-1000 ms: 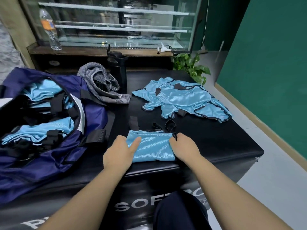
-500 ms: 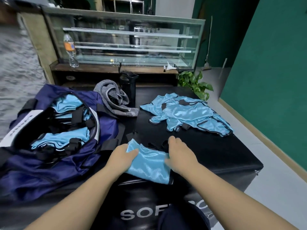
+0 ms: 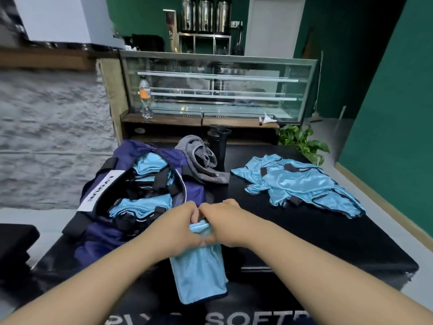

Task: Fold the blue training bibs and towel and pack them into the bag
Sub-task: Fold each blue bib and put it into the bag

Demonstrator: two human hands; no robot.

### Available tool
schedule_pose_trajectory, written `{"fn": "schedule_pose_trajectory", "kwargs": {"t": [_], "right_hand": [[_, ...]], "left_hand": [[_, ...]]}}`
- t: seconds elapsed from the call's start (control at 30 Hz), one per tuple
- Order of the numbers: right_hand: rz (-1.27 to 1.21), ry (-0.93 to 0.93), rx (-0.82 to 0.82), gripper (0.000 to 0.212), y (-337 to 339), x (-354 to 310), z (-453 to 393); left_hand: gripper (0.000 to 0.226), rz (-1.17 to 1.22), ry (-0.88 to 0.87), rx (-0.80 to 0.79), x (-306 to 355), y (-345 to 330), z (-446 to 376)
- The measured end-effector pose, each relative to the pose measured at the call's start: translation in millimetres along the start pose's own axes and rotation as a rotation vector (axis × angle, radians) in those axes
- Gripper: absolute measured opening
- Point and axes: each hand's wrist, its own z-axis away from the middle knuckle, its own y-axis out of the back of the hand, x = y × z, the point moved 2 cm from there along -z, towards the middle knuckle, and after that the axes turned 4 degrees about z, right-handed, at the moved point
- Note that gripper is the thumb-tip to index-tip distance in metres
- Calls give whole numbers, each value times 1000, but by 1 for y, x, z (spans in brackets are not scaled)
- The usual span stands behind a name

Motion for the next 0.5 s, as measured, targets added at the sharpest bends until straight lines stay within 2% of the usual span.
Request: {"fn": "schedule_pose_trajectory", "kwargs": {"t": [0.07,0.17,0.2,0.23,0.3,0.4,0.5], "right_hand": [[-47,1,10,37,7,-6,-7],[-271,1,66,16,15,-10,-19],[-354,-26,88,18,15,-9,-24],[-429,-53,113,23,15,-9,-29],[-580,-118,166,17,15,-8,-38],[-848,-227,236,22,12,-5,-50],[-939,-366,214,26,2,-1,-61]], "left_hand": [[49,175,43,26,-13,15,5],[46,338,42,217,-35,33,9],[42,413,49,258,-43,37,10],[39,517,67,248,-50,41,11],[35,626,115,113,-66,42,13],[39,334,156,-120,-89,46,21],[19,284,237,-103,-105,62,19]]}}
